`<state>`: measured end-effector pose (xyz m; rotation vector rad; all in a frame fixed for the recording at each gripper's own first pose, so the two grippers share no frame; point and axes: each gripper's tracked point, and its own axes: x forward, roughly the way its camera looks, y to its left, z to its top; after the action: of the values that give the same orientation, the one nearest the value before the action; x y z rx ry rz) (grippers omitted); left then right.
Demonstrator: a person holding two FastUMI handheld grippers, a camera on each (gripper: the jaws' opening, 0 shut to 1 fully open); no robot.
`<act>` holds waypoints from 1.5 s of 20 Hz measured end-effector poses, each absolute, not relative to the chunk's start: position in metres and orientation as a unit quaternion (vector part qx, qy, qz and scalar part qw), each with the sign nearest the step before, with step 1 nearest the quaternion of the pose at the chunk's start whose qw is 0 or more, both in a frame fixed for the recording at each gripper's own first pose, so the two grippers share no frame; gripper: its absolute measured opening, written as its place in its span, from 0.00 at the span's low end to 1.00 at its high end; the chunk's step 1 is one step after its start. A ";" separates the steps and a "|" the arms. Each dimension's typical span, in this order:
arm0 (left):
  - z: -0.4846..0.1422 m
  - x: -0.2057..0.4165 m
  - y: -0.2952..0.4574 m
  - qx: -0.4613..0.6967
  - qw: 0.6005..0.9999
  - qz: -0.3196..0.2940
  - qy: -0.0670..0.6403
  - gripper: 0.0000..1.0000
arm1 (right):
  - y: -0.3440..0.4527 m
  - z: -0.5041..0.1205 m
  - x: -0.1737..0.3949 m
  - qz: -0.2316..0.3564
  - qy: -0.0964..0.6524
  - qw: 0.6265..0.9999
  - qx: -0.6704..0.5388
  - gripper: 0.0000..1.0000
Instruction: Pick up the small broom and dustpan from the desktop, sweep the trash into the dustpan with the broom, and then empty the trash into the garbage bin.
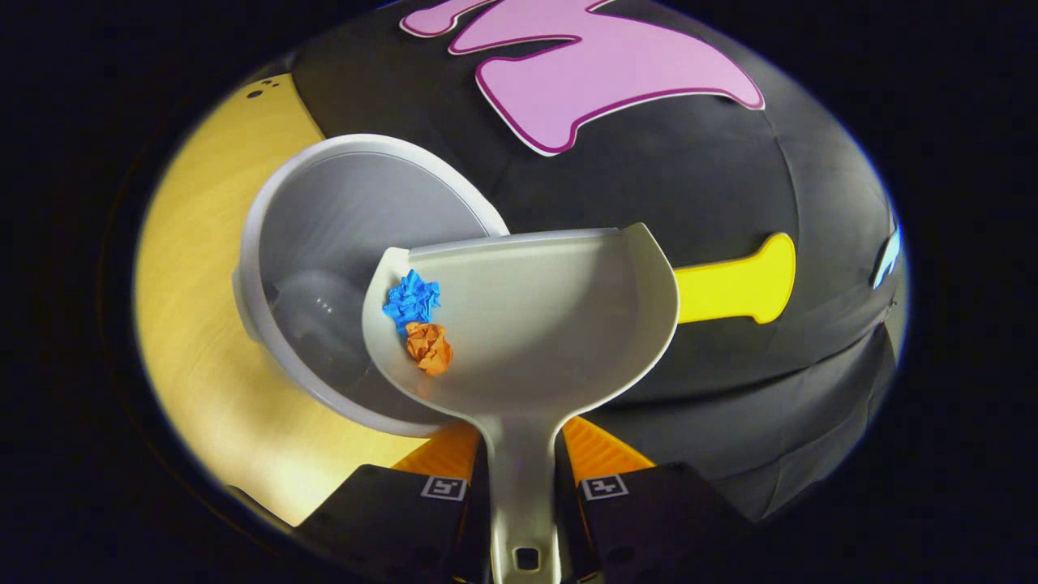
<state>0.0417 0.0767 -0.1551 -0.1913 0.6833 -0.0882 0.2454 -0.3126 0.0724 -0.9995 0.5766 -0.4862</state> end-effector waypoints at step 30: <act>-0.120 0.041 0.109 -0.068 0.947 -0.042 0.310 0.25 | -0.303 0.105 0.210 -0.217 0.295 0.851 -0.375 0.37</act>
<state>0.0406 0.1093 -0.1203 -0.1380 0.6309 -0.0852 0.2100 -0.3026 0.1045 -0.7901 0.6214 -0.4573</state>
